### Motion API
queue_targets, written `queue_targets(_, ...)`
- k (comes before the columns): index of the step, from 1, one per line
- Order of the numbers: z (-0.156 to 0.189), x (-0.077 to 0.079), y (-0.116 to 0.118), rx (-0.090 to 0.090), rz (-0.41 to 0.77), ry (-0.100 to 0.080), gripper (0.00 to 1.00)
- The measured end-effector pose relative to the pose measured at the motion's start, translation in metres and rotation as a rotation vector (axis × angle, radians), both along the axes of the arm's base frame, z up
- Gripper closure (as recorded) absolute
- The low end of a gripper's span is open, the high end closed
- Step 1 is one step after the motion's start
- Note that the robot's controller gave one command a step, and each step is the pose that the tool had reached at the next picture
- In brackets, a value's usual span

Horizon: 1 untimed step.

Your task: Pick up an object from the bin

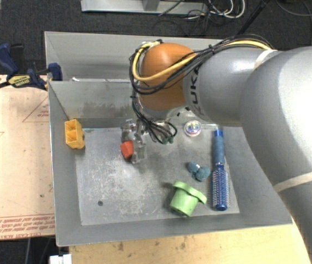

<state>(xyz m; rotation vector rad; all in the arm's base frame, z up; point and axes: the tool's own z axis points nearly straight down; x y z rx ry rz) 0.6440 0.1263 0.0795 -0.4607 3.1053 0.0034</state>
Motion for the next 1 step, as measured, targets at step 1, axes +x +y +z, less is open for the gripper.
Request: queue_targets(1,0.1439,0.0011,-0.0017,0.002,-0.075,-0.010,1.00)
